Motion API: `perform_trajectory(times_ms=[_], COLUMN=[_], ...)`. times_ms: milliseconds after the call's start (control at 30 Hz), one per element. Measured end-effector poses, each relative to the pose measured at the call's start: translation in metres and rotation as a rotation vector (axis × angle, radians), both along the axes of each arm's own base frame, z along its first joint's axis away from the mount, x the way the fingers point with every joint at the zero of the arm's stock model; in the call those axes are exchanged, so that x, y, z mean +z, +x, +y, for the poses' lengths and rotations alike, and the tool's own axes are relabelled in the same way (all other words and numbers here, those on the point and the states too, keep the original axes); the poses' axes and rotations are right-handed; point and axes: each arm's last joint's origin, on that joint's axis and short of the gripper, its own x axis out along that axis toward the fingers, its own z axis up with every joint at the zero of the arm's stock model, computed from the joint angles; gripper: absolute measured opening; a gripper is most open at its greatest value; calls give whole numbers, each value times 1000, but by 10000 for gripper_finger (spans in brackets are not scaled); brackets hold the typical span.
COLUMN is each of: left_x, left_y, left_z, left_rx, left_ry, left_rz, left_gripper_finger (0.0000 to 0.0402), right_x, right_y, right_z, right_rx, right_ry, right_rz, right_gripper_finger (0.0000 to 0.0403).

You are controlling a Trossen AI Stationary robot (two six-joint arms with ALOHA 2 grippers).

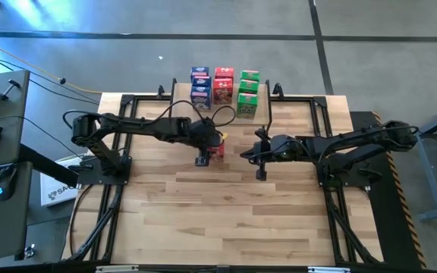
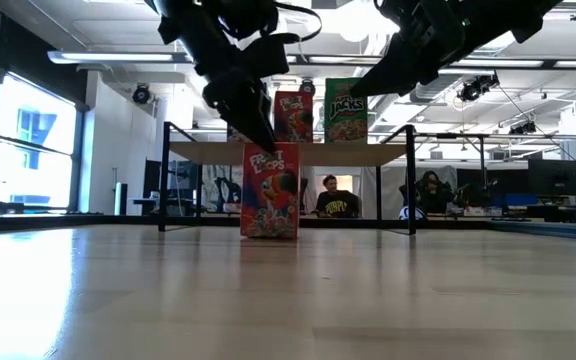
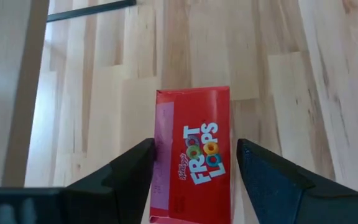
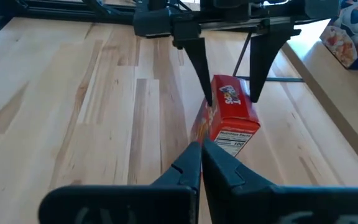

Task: Stack cereal on shelf
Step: Put the red cereal box aligned with the other red cereal box on the shelf

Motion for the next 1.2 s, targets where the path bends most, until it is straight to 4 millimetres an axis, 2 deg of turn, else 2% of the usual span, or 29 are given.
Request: perform_trajectory(times_ms=[333, 733, 867, 1200], left_x=[5, 2, 2, 1], left_y=[-2, -6, -6, -5], left_z=[-12, -8, -8, -7], left_rx=[-25, -20, -20, -48], left_ry=[31, 35, 34, 17], left_rz=[-2, 49, 46, 48], left_gripper_finger=[247, 251, 227, 128], right_x=[0, 1, 1, 1], right_y=[0, 0, 0, 0], right_z=[0, 0, 0, 1], right_rx=[1, 4, 3, 15], right_ry=[1, 5, 6, 16], right_rz=[0, -7, -11, -10], right_gripper_finger=[2, 2, 2, 2])
